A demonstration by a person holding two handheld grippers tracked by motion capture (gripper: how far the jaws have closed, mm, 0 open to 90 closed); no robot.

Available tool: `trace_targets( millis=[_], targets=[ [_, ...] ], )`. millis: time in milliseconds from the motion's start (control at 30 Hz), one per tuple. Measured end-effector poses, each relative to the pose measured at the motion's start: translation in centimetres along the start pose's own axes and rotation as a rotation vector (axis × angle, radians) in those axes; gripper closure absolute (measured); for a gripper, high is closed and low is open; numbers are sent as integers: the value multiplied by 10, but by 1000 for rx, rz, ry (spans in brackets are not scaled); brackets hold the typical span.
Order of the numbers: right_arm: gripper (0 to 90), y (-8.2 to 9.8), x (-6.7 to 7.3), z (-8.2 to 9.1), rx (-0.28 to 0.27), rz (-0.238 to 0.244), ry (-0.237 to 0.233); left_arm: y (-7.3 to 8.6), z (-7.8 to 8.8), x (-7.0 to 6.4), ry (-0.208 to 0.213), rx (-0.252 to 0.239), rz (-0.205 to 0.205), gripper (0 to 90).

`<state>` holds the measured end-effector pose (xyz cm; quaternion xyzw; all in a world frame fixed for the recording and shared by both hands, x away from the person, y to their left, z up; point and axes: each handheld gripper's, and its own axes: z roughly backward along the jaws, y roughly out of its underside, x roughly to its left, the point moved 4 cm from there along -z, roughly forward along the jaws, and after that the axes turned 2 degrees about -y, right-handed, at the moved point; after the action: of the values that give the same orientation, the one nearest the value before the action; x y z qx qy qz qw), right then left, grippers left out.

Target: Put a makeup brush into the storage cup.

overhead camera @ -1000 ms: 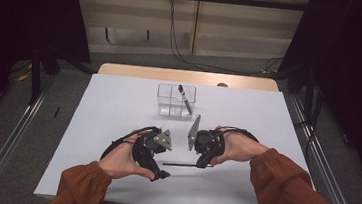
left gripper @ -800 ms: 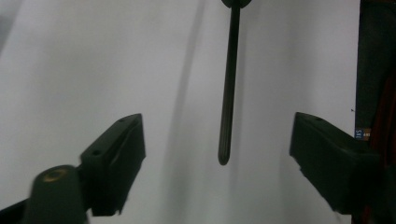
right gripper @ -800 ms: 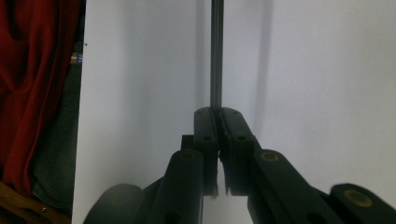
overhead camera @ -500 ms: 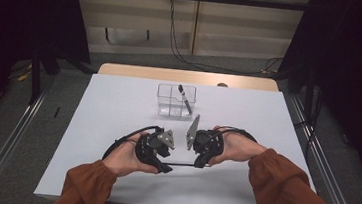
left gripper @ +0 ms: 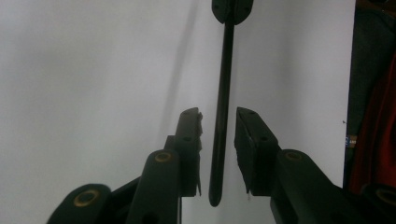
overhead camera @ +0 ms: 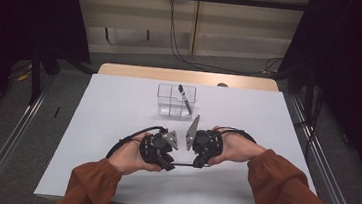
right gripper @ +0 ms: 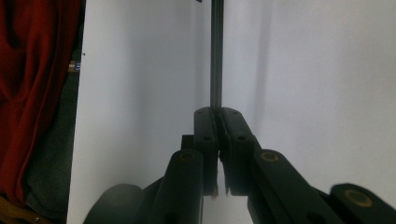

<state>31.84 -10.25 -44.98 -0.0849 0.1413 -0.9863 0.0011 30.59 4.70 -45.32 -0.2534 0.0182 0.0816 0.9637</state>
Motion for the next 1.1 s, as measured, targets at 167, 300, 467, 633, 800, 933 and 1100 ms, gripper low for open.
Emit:
trace_targets(
  millis=[167, 300, 467, 633, 800, 933, 1100],
  targets=[
    [860, 0, 1, -2, 2, 3, 2, 0, -2, 1, 0, 11, -3, 785],
    [860, 0, 0, -1, 1, -2, 6, 0, -3, 2, 8, 9, -3, 794],
    [859, 1, 0, -2, -1, 3, 9, 0, -4, 0, 16, 22, -14, 838],
    [858, 1, -1, -4, -9, 9, 16, 1, -6, 5, 44, 11, 3, 841],
    [835, 3, -3, -1, -22, 0, 33, 1, -6, 6, 46, 13, 7, 851],
    [804, 3, -3, -2, -26, 2, 34, 1, -5, 5, 46, 4, 8, 854],
    [714, 3, -3, -2, -49, -5, 31, 2, -2, 6, 43, -8, 14, 854]
  ],
)
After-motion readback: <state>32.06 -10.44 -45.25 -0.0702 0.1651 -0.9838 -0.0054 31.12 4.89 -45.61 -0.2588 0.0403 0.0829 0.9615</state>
